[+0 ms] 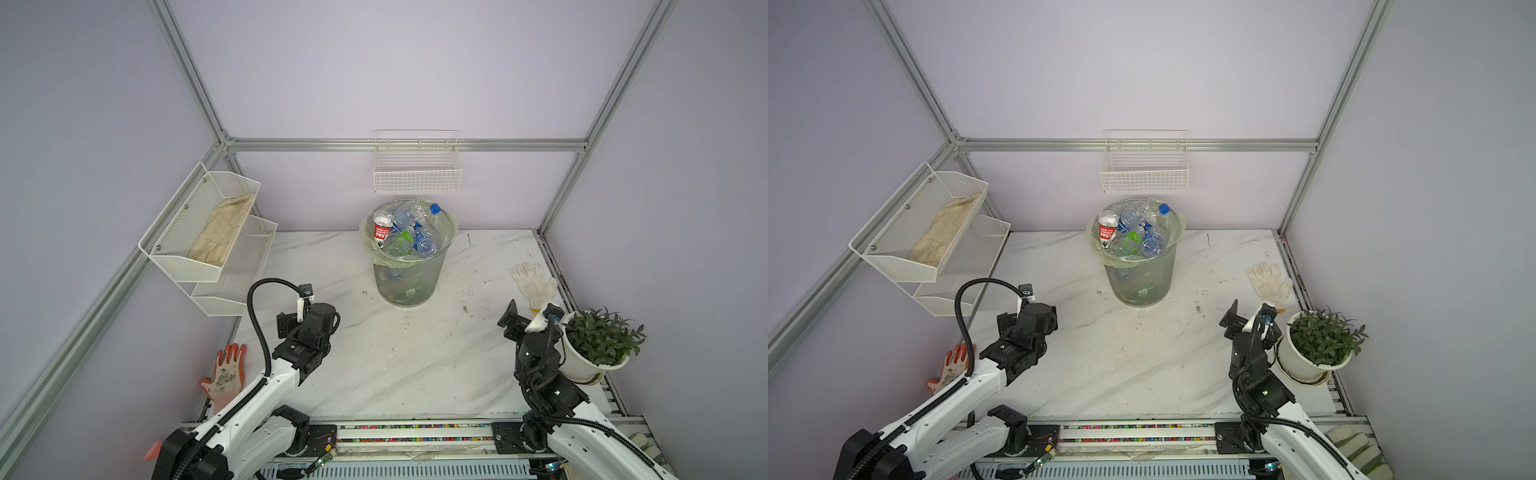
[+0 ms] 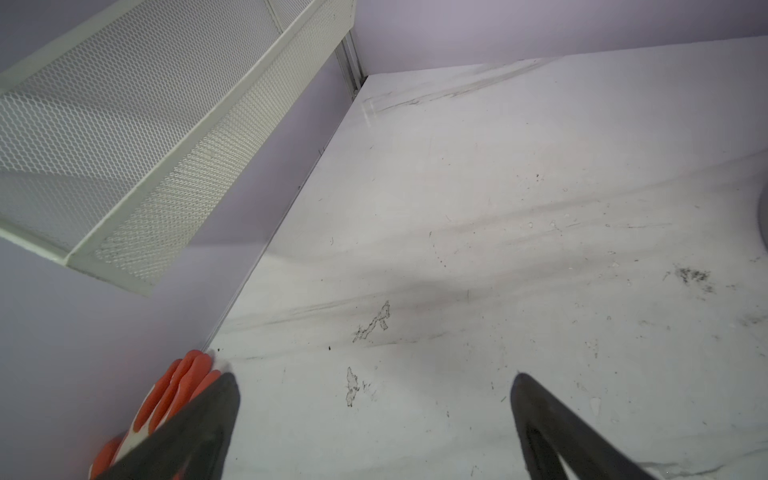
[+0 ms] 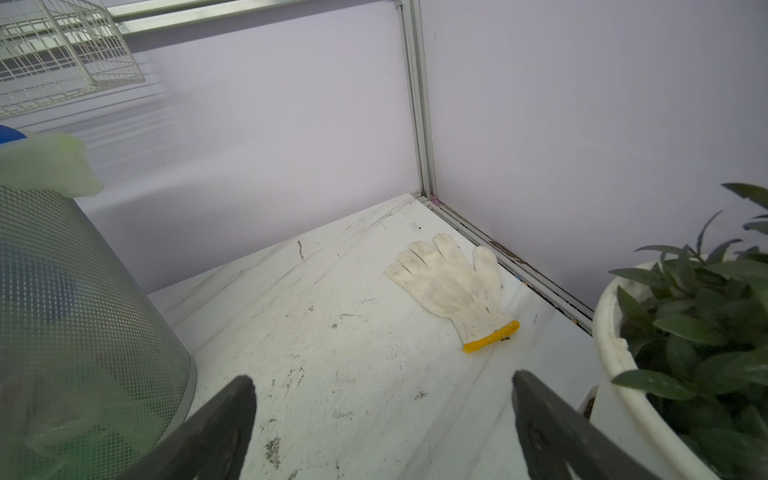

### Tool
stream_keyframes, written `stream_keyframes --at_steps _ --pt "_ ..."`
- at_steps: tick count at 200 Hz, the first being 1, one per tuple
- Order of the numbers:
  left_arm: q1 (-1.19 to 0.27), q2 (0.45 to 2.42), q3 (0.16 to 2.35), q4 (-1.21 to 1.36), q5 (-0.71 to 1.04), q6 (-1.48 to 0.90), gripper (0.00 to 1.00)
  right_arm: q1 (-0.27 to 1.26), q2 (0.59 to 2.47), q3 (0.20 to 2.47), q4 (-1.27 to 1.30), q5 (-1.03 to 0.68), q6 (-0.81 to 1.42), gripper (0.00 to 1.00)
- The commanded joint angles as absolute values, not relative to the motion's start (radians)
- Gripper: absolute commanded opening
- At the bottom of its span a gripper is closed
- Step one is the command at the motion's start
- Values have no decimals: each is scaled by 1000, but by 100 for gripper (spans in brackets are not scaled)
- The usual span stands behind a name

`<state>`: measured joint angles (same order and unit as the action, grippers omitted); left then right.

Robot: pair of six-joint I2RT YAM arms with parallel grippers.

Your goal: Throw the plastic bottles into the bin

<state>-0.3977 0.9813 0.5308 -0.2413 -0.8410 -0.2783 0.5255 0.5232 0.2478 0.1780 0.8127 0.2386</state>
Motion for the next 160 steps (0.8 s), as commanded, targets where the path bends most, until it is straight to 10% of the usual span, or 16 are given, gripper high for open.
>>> stream_keyframes --at_steps 1,160 --pt "-417 1001 488 -196 -915 -305 100 524 525 221 257 850 218 97" --pt "-468 1043 406 -139 -1012 -366 100 523 584 161 427 894 210 98"
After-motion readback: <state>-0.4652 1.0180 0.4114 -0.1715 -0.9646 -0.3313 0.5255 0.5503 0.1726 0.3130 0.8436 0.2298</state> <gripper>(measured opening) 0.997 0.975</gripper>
